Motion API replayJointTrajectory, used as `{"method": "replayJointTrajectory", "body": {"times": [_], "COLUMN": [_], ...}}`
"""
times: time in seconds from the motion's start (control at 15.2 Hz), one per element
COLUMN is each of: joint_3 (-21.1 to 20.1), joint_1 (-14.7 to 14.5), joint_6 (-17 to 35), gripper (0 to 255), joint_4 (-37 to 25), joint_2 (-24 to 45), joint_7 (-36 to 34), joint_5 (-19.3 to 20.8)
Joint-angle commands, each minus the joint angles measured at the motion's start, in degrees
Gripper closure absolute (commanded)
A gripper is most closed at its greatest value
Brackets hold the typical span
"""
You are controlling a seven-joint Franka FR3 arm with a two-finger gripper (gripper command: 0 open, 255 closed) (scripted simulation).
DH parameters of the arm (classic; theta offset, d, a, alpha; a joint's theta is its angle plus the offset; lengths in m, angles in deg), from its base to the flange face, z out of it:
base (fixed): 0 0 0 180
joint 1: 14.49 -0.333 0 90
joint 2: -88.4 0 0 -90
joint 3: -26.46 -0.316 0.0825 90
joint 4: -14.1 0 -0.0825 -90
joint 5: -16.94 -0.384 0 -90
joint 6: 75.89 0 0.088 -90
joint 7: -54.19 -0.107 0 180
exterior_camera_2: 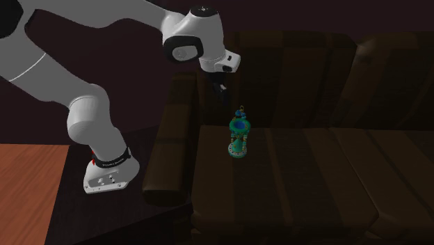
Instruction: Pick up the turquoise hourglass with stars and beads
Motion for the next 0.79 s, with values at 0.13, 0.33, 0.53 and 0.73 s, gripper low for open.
{"method": "replayJointTrajectory", "body": {"times": [0.13, 0.33, 0.53, 0.73], "joint_3": [2.4, 4.3, 5.1, 5.0], "joint_1": [-2.0, -3.6, -4.4, -4.7], "joint_6": [8.4, 13.2, 16.3, 18.2], "gripper": [0, 0, 0, 0], "joint_4": [-2.6, -5.4, -7.5, -7.0], "joint_2": [9.1, 16.1, 21.1, 22.8], "joint_7": [4.6, 9.8, 14.4, 16.6], "joint_5": [-5.2, -11.1, -16.5, -18.7]}}
